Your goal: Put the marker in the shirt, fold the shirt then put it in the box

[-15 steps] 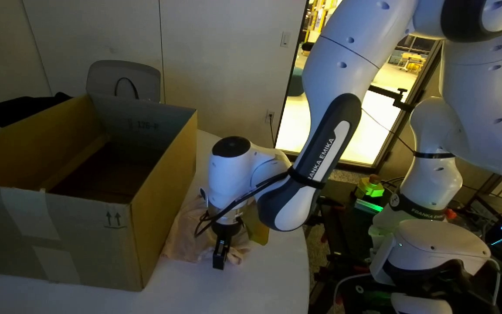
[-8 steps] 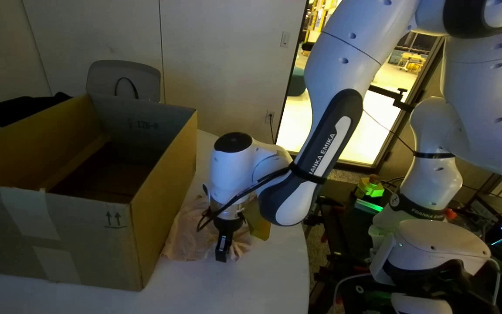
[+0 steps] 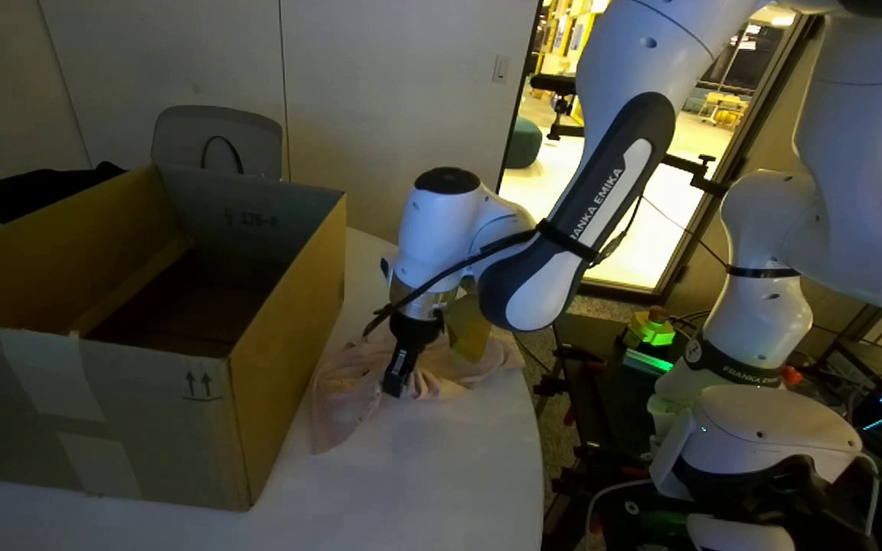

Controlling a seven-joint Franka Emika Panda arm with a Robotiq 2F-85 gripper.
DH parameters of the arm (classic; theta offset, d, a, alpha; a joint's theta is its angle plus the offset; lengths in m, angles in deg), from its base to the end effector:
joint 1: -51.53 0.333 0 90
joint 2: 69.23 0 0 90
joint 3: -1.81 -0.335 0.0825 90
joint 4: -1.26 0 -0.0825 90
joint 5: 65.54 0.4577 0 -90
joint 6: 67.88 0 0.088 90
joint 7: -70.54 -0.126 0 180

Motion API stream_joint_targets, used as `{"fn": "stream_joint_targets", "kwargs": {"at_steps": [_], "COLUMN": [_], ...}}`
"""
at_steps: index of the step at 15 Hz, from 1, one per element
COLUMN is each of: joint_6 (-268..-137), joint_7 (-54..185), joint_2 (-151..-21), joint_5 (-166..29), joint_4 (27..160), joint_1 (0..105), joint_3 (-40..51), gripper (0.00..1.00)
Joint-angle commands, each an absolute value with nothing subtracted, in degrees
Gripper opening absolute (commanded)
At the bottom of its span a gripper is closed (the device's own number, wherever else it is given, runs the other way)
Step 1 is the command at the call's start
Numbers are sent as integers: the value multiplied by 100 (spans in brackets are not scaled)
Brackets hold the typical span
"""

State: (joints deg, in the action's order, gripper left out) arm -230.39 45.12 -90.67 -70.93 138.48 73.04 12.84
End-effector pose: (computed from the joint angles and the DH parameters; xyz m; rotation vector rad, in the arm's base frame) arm 0.5322 0.0935 0.1021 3.0543 -0.2394 0.1513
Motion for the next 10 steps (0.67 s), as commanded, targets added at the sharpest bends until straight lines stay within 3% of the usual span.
{"fn": "stream_joint_targets", "kwargs": {"at_steps": [1,9,10], "joint_6": [-23140,-22850,-22830], "joint_7": [3971,3359,3303], "joint_2": [-8699,-9016,-9058], "joint_5": [-7509,-7592,-7591], "joint_4": [14175,14123,14116], "joint_1": [7290,7035,7011], "joint_3": [1677,1860,1860], "gripper": [0,2,26]}}
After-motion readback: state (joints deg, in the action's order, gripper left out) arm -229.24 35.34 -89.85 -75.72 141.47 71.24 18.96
